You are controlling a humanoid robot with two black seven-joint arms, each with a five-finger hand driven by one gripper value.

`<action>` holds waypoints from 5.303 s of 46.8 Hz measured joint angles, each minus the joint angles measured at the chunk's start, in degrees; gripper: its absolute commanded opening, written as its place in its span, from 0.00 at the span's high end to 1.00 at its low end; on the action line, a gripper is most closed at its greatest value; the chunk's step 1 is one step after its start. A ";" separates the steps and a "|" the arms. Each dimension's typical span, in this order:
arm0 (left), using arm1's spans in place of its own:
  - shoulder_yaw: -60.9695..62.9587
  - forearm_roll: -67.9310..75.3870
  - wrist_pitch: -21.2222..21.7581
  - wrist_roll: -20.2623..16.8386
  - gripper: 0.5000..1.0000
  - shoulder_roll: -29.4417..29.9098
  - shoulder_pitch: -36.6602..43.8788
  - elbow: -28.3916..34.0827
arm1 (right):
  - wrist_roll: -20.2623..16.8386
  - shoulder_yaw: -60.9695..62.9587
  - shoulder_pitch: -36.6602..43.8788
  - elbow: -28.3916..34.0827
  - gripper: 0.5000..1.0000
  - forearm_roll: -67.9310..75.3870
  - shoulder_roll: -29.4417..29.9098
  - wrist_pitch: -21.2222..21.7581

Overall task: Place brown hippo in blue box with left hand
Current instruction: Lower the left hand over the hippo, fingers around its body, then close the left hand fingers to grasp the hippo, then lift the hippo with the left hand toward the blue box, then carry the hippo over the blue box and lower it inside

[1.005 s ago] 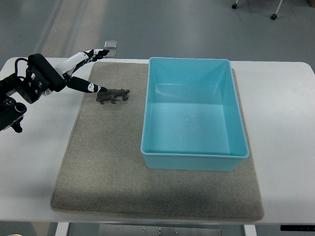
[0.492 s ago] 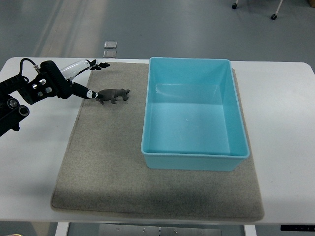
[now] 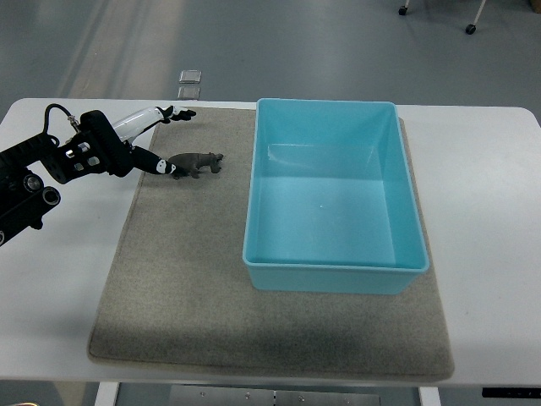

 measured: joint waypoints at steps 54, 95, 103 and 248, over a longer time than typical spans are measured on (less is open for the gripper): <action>2.67 8.23 3.20 0.00 0.20 -0.61 -2.26 2.02 | 0.00 0.00 0.00 0.00 0.13 0.00 0.00 0.00; 3.98 8.28 4.36 0.11 0.38 -2.77 -2.25 3.29 | 0.00 0.00 0.00 0.00 0.13 0.00 0.00 0.00; 4.06 8.45 4.36 0.11 0.48 -3.23 -2.25 3.64 | 0.00 0.00 0.00 0.00 0.13 0.00 0.00 0.00; 9.13 8.29 -4.54 1.68 1.00 -16.88 -11.78 -9.79 | 0.00 -0.01 0.00 0.00 0.13 0.00 0.00 0.00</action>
